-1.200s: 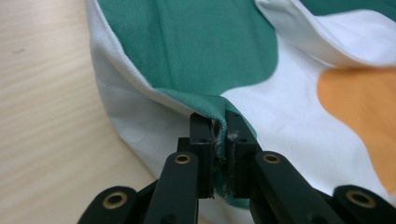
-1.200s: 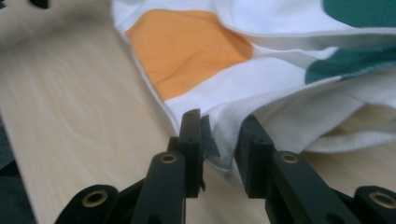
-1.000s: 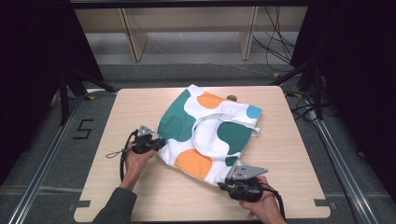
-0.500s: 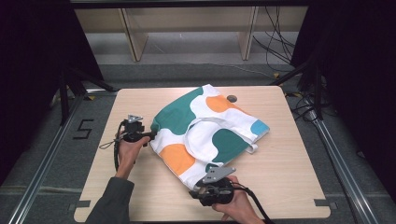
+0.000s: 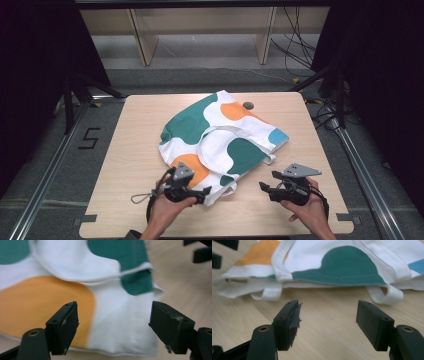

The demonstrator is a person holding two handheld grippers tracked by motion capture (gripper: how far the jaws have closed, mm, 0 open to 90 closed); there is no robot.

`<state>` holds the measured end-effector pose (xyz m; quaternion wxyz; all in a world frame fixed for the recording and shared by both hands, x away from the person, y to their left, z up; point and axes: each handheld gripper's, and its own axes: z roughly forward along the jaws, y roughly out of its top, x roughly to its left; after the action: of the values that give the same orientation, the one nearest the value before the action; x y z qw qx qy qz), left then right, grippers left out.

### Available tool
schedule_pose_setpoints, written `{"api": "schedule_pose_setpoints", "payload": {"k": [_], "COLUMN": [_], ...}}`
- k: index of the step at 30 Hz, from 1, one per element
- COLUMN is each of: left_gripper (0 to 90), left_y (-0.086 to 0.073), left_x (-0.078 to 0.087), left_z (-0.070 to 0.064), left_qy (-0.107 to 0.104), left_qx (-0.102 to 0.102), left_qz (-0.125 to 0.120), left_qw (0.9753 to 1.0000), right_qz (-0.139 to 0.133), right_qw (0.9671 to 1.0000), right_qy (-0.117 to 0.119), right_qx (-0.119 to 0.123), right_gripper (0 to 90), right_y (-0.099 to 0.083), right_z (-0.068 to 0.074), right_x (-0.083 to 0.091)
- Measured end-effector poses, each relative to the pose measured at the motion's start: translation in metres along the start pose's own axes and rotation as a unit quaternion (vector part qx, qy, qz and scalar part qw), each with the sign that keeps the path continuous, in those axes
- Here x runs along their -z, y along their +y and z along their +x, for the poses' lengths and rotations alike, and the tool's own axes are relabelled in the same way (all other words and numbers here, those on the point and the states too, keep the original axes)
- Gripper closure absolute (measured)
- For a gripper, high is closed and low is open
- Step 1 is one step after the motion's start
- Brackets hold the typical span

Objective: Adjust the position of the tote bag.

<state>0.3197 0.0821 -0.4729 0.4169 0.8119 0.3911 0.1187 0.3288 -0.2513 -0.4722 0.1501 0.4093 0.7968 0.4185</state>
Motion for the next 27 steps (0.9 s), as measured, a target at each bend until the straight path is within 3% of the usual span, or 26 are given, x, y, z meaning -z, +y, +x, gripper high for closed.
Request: {"api": "schedule_pose_setpoints", "payload": {"k": [1, 2, 3, 4, 5, 6, 7, 8, 9, 10, 11, 12, 13, 14, 16, 17, 18, 20, 21, 22, 23, 24, 25, 26, 27], "left_gripper": [24.4, 24.9, 28.5, 34.8, 37.4, 38.7, 44.1, 47.3, 51.1, 62.6, 67.3, 76.5, 77.8, 80.6, 83.3, 83.8, 83.8, 84.1, 83.8, 83.4, 83.1, 82.8, 82.5, 82.1, 81.8], "left_y": [0.000, -0.004, -0.005, -0.006, -0.007, -0.007, -0.008, -0.009, -0.010, -0.010, -0.010, -0.011, -0.011, -0.012, -0.015, -0.015, -0.020, -0.025, -0.025, -0.030, -0.033, -0.034, -0.036, -0.037, -0.039], "left_x": [0.000, -0.008, -0.011, -0.012, -0.015, -0.016, -0.019, -0.019, -0.019, -0.018, -0.016, -0.014, -0.012, -0.009, 0.003, 0.003, 0.017, 0.029, 0.029, 0.038, 0.040, 0.043, 0.046, 0.045, 0.045], "left_z": [0.000, -0.016, -0.019, -0.022, -0.023, -0.023, -0.022, -0.019, -0.018, -0.018, -0.019, -0.017, -0.012, -0.005, 0.012, 0.012, 0.031, 0.047, 0.047, 0.060, 0.064, 0.068, 0.071, 0.073, 0.075], "left_qy": [0.000, 0.021, 0.023, 0.028, 0.040, 0.050, 0.066, 0.069, 0.060, 0.058, 0.060, 0.051, 0.042, 0.040, 0.045, 0.045, 0.060, 0.074, 0.074, 0.080, 0.084, 0.087, 0.087, 0.083, 0.079], "left_qx": [0.000, -0.037, -0.055, -0.065, -0.082, -0.100, -0.122, -0.133, -0.132, -0.138, -0.156, -0.153, -0.131, -0.123, -0.122, -0.122, -0.108, -0.108, -0.108, -0.098, -0.088, -0.086, -0.080, -0.068, -0.047], "left_qz": [0.000, 0.004, 0.003, 0.003, 0.012, 0.021, 0.015, 0.022, 0.020, 0.016, 0.017, 0.017, 0.009, -0.001, 0.006, 0.006, -0.002, -0.005, -0.005, -0.007, -0.016, -0.014, -0.006, -0.020, -0.027], "left_qw": [1.0000, 0.9991, 0.9982, 0.9975, 0.9958, 0.9935, 0.9902, 0.9884, 0.9892, 0.9885, 0.9857, 0.9867, 0.9905, 0.9916, 0.9915, 0.9915, 0.9923, 0.9914, 0.9914, 0.9919, 0.9925, 0.9924, 0.9930, 0.9940, 0.9954], "right_qz": [0.000, 0.008, 0.019, 0.012, 0.021, 0.018, 0.023, 0.023, 0.024, 0.024, 0.024, 0.023, 0.025, 0.026, 0.024, 0.024, 0.025, 0.021, 0.021, 0.019, 0.012, 0.016, 0.011, 0.016, 0.016], "right_qw": [1.0000, 0.9997, 0.9997, 0.9994, 0.9994, 0.9991, 0.9996, 0.9995, 0.9993, 0.9992, 0.9990, 0.9991, 0.9990, 0.9991, 0.9986, 0.9986, 0.9984, 0.9982, 0.9982, 0.9976, 0.9967, 0.9962, 0.9952, 0.9949, 0.9949], "right_qy": [0.000, -0.010, -0.010, -0.012, -0.010, -0.011, -0.005, -0.004, -0.003, -0.009, -0.011, -0.015, -0.018, -0.016, -0.036, -0.036, -0.041, -0.051, -0.051, -0.065, -0.078, -0.086, -0.096, -0.097, -0.099], "right_qx": [0.000, 0.022, 0.014, 0.030, 0.025, 0.036, 0.013, 0.020, 0.029, 0.032, 0.037, 0.031, 0.032, 0.030, 0.030, 0.030, 0.031, 0.022, 0.022, 0.013, 0.016, 0.002, 0.017, 0.023, 0.015], "right_gripper": [35.8, 35.5, 35.3, 35.3, 35.2, 35.0, 34.8, 34.7, 34.7, 34.6, 34.6, 34.6, 34.5, 34.5, 34.4, 34.4, 34.2, 34.1, 34.1, 33.9, 33.7, 33.6, 33.2, 33.0, 32.6], "right_y": [0.000, -0.002, -0.003, -0.004, -0.004, -0.005, -0.006, -0.006, -0.005, -0.006, -0.005, -0.006, -0.006, -0.006, -0.007, -0.007, -0.007, -0.008, -0.008, -0.008, -0.009, -0.009, -0.010, -0.009, -0.008], "right_z": [0.000, -0.002, -0.001, -0.003, -0.003, -0.004, -0.001, -0.001, -0.003, -0.003, -0.003, -0.003, -0.004, -0.005, -0.009, -0.009, -0.011, -0.022, -0.022, -0.029, -0.033, -0.034, -0.039, -0.042, -0.043], "right_x": [0.000, 0.000, 0.000, -0.002, -0.002, -0.004, -0.005, -0.006, -0.006, -0.006, -0.005, -0.005, -0.004, -0.004, -0.003, -0.003, -0.002, 0.000, 0.000, 0.002, 0.003, 0.003, 0.002, 0.000, -0.003]}}
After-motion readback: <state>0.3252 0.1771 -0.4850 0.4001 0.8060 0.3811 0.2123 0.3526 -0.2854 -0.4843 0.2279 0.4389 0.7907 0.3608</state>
